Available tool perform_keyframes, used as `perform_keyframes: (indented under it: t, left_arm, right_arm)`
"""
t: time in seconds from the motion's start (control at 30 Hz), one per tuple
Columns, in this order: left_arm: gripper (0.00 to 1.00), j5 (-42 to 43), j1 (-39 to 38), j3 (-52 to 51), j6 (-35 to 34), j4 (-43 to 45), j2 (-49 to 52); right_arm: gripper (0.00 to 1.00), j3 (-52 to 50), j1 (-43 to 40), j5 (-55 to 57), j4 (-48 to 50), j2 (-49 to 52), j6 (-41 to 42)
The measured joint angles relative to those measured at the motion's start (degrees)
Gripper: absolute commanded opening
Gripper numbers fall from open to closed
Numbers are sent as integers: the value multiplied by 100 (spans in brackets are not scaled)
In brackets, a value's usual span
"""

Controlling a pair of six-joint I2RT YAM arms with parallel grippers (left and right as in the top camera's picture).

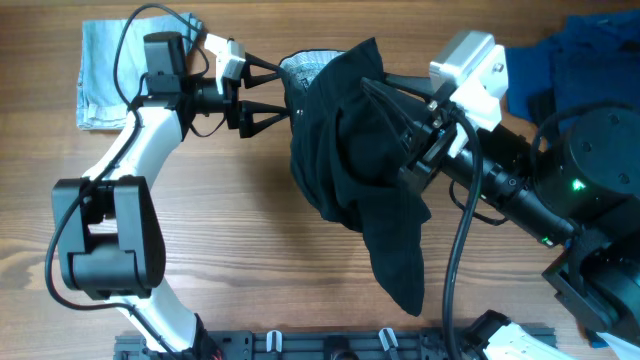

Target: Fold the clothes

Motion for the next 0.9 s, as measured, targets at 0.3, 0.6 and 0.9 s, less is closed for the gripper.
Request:
perform_keyframes:
  t: [0.3,0.6,0.9]
  left_arm:
    - [100,-404,-61,2,-107,402,59]
    - [100,-911,-133,2,-730,938,66]
    - [47,-603,-505,2,-813,999,66]
  right_arm:
    - [4,0,0,-9,0,0,0]
    - [4,0,0,-9,2,0,0]
    - [5,0,0,-11,9,0,0]
